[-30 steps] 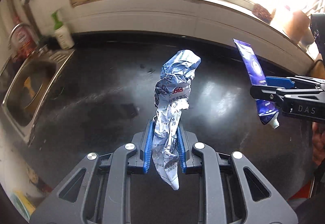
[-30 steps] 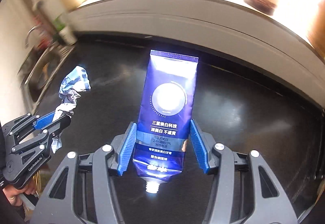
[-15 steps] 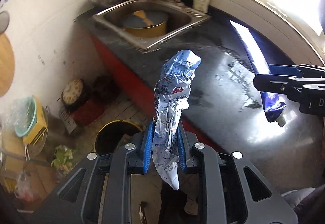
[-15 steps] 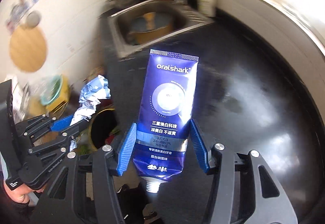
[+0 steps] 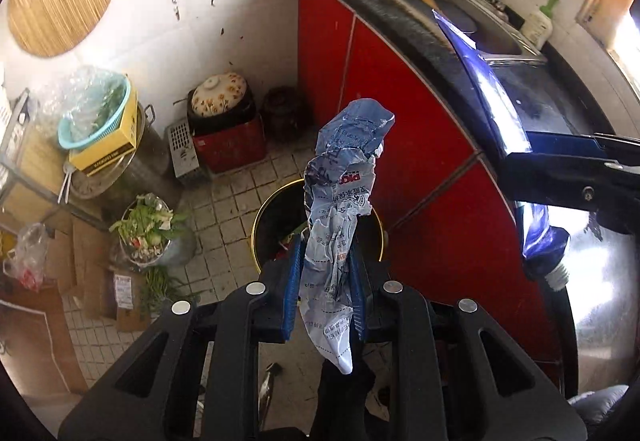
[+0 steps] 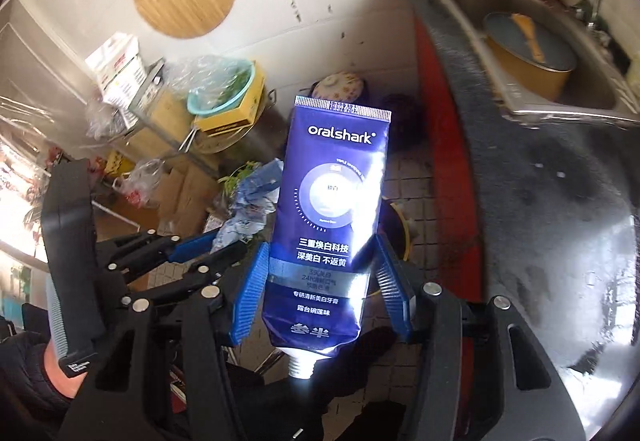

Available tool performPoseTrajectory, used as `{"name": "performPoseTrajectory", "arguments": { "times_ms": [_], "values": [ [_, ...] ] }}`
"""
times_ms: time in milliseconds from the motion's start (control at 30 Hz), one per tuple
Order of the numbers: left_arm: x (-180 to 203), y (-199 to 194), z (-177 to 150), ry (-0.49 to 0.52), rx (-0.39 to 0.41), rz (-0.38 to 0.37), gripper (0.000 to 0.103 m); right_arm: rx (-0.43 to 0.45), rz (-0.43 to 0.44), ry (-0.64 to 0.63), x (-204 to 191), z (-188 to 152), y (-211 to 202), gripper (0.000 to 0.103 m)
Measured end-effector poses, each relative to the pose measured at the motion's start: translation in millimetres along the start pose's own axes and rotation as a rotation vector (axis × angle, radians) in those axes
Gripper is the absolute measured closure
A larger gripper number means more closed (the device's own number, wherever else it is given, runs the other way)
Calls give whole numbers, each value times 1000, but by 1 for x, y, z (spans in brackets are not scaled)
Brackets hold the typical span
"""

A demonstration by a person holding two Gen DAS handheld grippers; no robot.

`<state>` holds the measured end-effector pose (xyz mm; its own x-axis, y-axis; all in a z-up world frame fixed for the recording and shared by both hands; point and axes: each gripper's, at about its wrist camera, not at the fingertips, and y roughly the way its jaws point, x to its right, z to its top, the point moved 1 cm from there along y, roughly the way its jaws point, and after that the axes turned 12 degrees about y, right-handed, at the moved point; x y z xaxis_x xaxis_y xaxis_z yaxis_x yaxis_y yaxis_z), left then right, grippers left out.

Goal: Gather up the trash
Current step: 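Carry the foil and toothpaste tube to the black bin and release both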

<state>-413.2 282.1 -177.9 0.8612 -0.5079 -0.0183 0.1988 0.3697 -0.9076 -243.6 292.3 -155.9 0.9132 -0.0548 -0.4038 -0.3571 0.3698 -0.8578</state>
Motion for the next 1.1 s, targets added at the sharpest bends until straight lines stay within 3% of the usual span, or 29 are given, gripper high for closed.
{"name": "performPoseTrajectory", "arguments": {
  "times_ms": [233,467,500,533,567,600,633,667,1100],
  "values": [
    [-14,50,2,-45,-19,-42,81,-99,-7,1,-4,12,55,50],
    [-26,82,0,-36,-37,-93,80,-144,-30,0,-2,25,89,49],
    [-26,86,0,-35,-40,-102,73,-148,-32,-1,-3,26,93,49],
    [-27,90,-1,-35,-47,-113,47,-150,-37,-4,-3,28,97,48],
    [-27,92,-2,-34,-50,-113,32,-157,-38,-10,-3,30,102,48],
    [-28,92,-4,-35,-41,-88,22,-171,-42,-16,-4,31,109,37],
    [-29,92,-4,-35,-34,-83,21,-187,-45,-17,-3,32,114,23],
    [-29,94,-5,-34,-40,-85,21,-190,-59,-15,-2,33,117,21],
    [-20,82,-5,-15,-41,-71,21,-186,-50,44,15,30,113,18]
  ]
}}
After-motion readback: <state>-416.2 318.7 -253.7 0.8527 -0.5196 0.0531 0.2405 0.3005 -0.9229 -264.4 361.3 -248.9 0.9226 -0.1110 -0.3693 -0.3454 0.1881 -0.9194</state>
